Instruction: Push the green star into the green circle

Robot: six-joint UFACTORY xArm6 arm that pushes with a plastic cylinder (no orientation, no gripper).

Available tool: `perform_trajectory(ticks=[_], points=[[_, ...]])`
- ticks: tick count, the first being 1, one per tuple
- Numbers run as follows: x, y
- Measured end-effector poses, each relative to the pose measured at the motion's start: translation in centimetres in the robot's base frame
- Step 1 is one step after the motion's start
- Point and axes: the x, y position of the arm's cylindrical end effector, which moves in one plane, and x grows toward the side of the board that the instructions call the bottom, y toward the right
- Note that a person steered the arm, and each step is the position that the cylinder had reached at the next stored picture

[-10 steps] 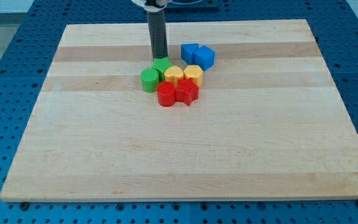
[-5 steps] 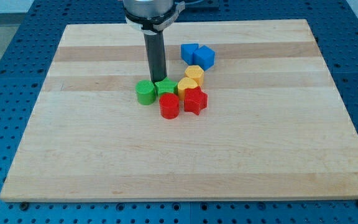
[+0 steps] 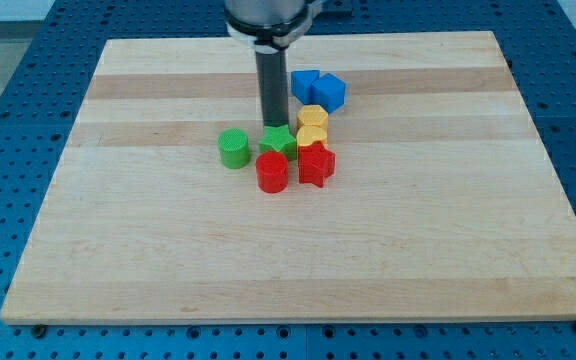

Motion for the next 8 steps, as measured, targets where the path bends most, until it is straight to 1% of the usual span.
perform_trajectory(ticks=[1,2,3,4,5,8], points=[[-0.8,1.6],[-1.3,2.0],[-0.1,3.9],[2.2,4.0],[3.2,2.2],[3.9,-5.0]])
